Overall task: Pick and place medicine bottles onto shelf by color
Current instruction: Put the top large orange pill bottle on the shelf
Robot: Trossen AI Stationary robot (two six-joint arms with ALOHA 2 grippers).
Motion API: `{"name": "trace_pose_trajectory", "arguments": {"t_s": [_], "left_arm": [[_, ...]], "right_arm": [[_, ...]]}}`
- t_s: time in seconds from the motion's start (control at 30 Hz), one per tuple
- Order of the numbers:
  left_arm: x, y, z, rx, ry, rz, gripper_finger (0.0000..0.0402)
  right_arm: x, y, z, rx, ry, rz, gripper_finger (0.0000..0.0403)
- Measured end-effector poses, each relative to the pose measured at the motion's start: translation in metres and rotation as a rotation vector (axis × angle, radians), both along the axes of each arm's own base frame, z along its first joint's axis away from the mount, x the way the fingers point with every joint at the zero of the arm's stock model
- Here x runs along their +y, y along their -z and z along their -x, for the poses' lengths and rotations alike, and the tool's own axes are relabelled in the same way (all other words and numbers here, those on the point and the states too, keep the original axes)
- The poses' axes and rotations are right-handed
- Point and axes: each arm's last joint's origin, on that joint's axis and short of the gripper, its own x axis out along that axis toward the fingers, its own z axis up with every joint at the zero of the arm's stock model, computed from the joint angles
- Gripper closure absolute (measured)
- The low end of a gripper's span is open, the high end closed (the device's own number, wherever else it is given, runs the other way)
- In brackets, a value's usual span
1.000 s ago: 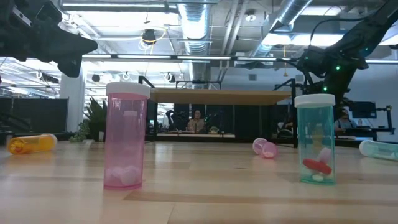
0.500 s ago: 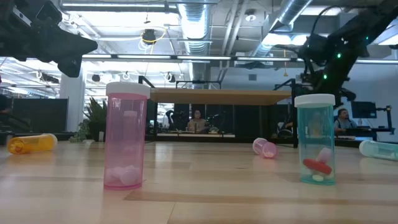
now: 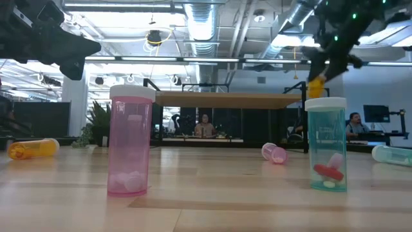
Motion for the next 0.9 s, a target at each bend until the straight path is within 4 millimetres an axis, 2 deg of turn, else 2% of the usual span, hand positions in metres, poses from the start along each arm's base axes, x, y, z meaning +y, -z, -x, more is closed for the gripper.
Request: {"name": "trace_pose_trajectory", "arguments": {"t_s": [0.2, 0.43, 0.7, 0.9], "left_arm": [[0.000, 0.000, 0.000, 0.000, 0.000, 0.000, 0.0401], [0.000, 0.000, 0.000, 0.000, 0.000, 0.000, 0.0401], [0.000, 0.000, 0.000, 0.000, 0.000, 0.000, 0.0401], [0.000, 0.000, 0.000, 0.000, 0.000, 0.000, 0.0401]], "right_arm": [[0.006, -0.036, -0.013, -0.059, -0.081, 0.076, 0.0182], [0.000, -0.061, -0.041, -0.078, -0.153, 0.093, 0.0175], [-0.026, -0.073, -0.091, 0.004, -0.224, 0.069, 0.0177], [-0.044, -0.068, -0.114, 0.103, -0.243, 0.008, 0.0174]]}}
